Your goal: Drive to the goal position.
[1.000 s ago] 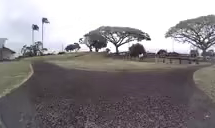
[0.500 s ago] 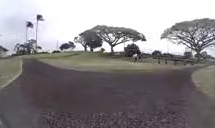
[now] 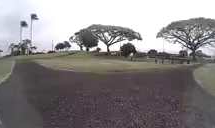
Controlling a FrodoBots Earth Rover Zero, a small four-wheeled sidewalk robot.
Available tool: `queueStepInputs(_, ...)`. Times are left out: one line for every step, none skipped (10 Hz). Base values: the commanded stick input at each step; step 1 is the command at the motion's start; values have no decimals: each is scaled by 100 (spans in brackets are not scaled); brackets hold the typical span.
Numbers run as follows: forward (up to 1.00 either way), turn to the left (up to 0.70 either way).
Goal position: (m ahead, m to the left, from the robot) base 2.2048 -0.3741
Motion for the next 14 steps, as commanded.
queueStepInputs(70, -35)
queueStepInputs(70, -35)
queueStepInputs(70, -35)
queueStepInputs(70, -35)
queueStepInputs(70, -35)
queueStepInputs(70, -35)
queueStepInputs(70, -35)
queueStepInputs(70, -35)
queueStepInputs(21, -59)
queueStepInputs(0, -70)
queueStepInputs(0, -70)
queueStepInputs(0, -70)
queueStepInputs(0, -70)
queueStepInputs(0, -70)
